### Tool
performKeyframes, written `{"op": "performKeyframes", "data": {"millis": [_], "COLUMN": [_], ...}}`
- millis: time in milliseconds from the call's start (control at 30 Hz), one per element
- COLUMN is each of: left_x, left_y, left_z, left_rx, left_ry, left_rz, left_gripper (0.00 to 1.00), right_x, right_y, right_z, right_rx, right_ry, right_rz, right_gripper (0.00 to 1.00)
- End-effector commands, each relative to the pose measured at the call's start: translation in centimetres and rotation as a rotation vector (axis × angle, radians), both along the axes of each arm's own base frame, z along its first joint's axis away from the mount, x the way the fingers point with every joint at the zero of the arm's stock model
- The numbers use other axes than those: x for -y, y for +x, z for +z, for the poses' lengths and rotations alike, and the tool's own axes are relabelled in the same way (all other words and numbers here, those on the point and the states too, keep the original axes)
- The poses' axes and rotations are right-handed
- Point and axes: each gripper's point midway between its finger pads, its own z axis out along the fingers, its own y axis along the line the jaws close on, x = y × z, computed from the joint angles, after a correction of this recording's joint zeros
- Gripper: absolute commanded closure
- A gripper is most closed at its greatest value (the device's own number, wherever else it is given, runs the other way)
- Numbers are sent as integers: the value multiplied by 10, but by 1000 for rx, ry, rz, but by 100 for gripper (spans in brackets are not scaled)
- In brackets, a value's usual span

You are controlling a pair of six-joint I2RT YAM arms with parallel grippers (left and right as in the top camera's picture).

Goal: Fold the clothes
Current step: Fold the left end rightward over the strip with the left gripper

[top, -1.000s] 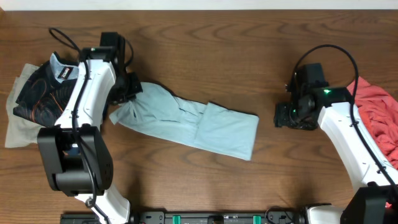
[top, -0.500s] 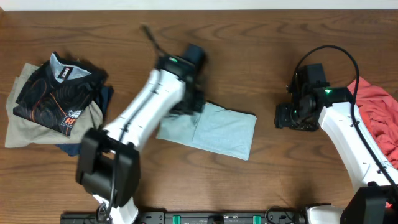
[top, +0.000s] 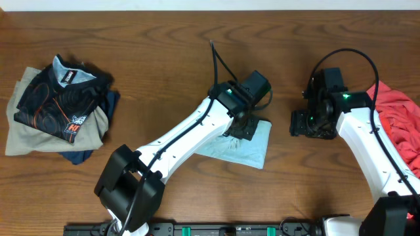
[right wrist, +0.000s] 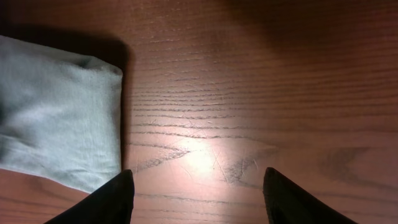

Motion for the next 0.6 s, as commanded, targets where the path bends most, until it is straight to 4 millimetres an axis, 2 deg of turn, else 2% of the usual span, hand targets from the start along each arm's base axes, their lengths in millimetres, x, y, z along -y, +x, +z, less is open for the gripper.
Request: {"op": "performKeyframes", "data": {"millis": [0,100,167,200,233,333,400,467,567], "left_x": [2,2,2,6,10,34,45,44,29], "left_y": [3,3,3,1,-1,-14,-15,-8,8], "left_z": [5,5,5,6,7,15,22,28,40], "left_rx": [10,10,11,-1,-16,-93,-109,-85,-35], "left_ry": [-11,-11,-13,-31,-55,-192,-261,-282,-298], "left_rz": [6,6,5,1,-6,-44,-64,-74,-80], "left_gripper": [94,92,83,75,72,71,71,71,71], "right_x": [4,4,4,4,4,4,4,4,1], "right_y": [3,3,3,3,3,2,3,3,4], "right_z": [4,4,4,4,4,4,4,4,4], "right_rx": [13,13,13,13,13,13,13,14,22], "right_ry": [-3,-3,-3,-3,-3,-4,-4,-4,10], "right_rz": [0,0,0,0,0,0,0,0,12], "right_gripper": [35,35,35,35,35,34,33,30,27]}}
